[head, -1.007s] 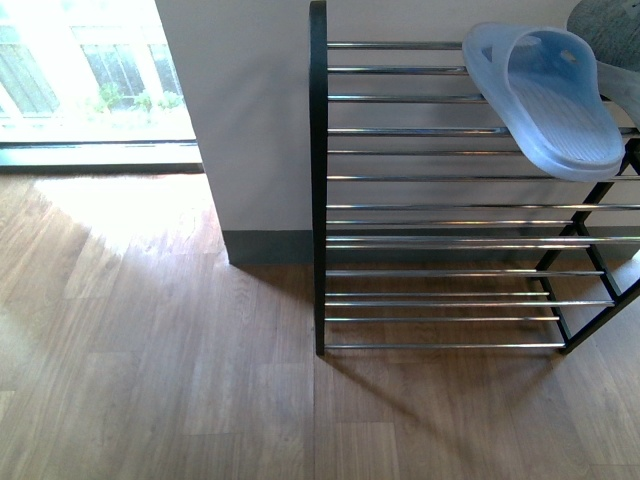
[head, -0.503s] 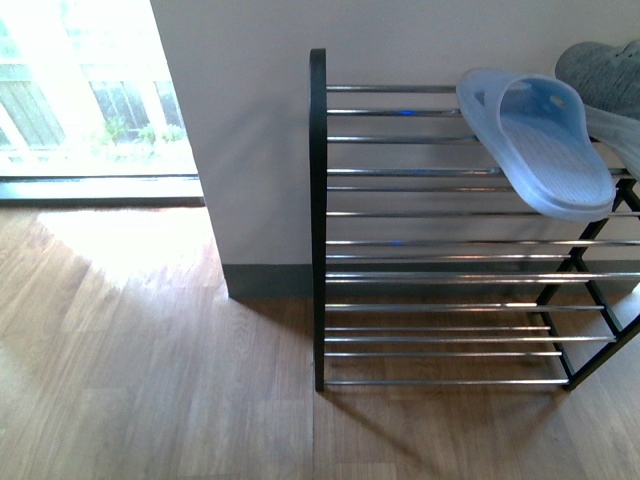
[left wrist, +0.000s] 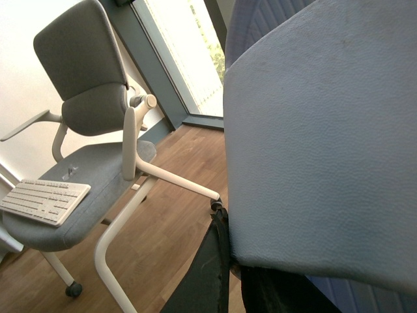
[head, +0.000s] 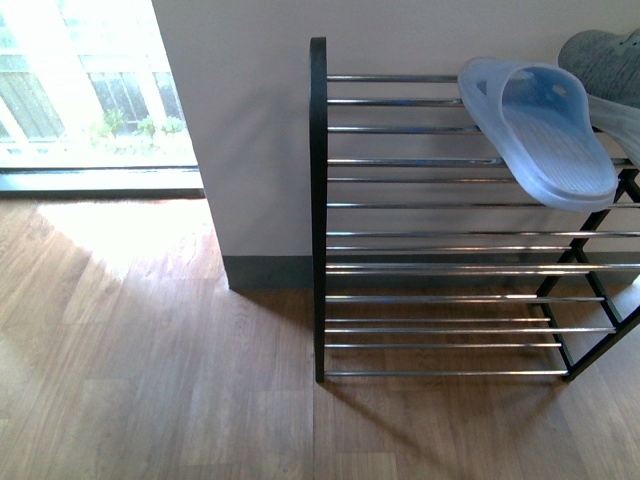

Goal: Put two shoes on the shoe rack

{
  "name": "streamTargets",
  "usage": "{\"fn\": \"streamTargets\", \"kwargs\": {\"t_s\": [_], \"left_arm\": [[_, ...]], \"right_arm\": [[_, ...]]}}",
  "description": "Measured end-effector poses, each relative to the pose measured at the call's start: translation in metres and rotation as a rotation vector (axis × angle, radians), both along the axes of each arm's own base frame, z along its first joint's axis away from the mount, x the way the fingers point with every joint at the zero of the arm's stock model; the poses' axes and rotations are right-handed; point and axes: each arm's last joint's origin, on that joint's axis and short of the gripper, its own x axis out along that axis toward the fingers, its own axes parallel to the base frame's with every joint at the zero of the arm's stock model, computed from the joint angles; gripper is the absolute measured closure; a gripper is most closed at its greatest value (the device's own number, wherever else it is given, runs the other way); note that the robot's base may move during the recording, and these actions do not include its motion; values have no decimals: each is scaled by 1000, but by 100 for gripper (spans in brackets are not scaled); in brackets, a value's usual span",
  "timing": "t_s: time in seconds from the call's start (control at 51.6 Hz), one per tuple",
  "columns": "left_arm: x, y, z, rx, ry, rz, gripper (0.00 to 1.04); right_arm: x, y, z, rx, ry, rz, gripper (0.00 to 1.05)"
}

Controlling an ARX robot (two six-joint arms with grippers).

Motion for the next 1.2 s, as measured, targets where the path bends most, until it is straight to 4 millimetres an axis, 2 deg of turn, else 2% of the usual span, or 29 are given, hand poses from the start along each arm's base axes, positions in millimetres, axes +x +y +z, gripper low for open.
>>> {"fn": "streamTargets", "kwargs": {"t_s": [0.445,1.007,1.2], "left_arm": [[0,0,0,0,0,0,103],[0,0,0,0,0,0,103],[0,0,0,0,0,0,103]], "right_arm": [[-14,0,-13,0,-17,0,103],[-25,0,-12,0,-29,2,103],[-36,0,-15,0,-22,0,103]]}}
